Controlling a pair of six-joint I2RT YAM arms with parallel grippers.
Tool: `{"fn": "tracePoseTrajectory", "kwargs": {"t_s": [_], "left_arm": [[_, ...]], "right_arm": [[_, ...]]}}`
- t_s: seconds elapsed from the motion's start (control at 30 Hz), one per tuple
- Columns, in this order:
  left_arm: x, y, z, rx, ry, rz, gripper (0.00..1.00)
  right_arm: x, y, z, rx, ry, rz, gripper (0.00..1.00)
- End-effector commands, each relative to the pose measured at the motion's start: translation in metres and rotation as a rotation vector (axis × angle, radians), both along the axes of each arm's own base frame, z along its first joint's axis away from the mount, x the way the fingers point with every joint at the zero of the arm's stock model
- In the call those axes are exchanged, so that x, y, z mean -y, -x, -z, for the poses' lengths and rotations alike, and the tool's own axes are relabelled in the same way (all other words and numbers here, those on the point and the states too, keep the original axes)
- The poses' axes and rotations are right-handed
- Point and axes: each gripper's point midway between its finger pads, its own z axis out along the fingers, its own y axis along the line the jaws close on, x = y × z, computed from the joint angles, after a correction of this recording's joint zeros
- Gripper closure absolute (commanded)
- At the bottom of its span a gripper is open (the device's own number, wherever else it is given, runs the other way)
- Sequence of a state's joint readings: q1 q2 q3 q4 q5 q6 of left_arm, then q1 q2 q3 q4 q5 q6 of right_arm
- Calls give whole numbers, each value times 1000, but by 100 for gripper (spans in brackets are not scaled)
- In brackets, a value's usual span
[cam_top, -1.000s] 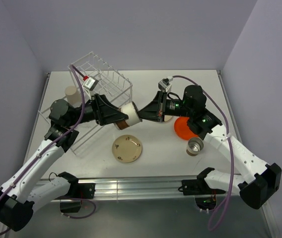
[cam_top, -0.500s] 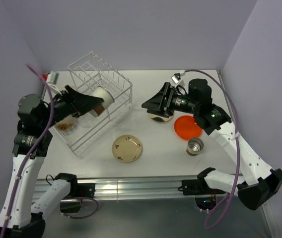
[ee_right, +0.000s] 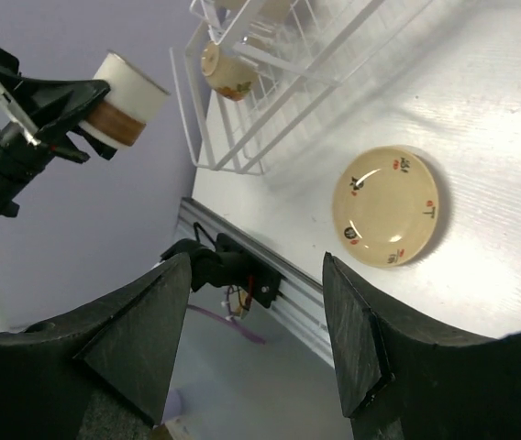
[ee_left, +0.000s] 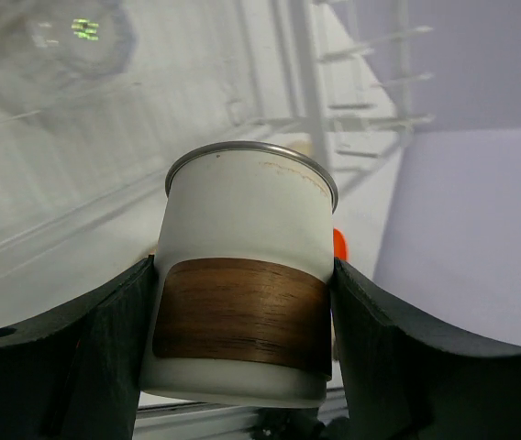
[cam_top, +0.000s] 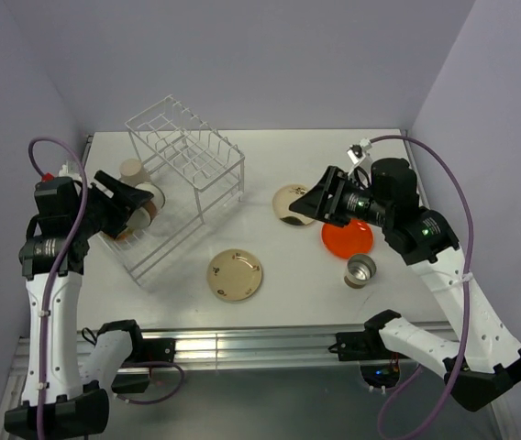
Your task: Load the mixed dishes into the dish rack
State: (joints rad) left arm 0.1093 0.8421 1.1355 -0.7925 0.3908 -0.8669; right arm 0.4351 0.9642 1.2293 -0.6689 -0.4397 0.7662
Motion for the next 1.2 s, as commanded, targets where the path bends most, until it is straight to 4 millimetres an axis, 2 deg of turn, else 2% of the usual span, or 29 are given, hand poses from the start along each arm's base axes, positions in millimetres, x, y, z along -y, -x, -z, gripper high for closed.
{"fn": "tracePoseTrajectory", "kwargs": {"t_s": [0.0,0.03,0.2,0.23,0.4,0.67,0.77,0.9,1.03,1.17], "left_arm": [[-30,-4,21,-67,-107,-115,100],[-34,-6,30,-106,-132,-109,100],[-45,-17,41,-175,-195,-112,100],[-48,-20,36,-163,-239,-97,100],[-71,-17,57,-279,-368,-120,100],[-78,-14,83,-381,-426,-90,100],[-80,-12,100,-441,-447,-65,100],[-78,-18,119,-498,-448,-37,100],[-71,-23,128,-540,-470,0,100],[-72,-20,146,-614,-506,13,100]], "right_arm": [[11,1,-3,49,48,17,33],[12,2,-2,52,51,15,33],[13,2,4,52,64,7,34],[13,2,4,52,64,5,34],[11,3,8,45,68,-19,34],[8,6,13,44,72,-56,35],[6,7,19,36,74,-76,35],[5,8,27,26,81,-94,35],[5,9,29,31,86,-105,35],[8,9,32,39,97,-106,35]]}}
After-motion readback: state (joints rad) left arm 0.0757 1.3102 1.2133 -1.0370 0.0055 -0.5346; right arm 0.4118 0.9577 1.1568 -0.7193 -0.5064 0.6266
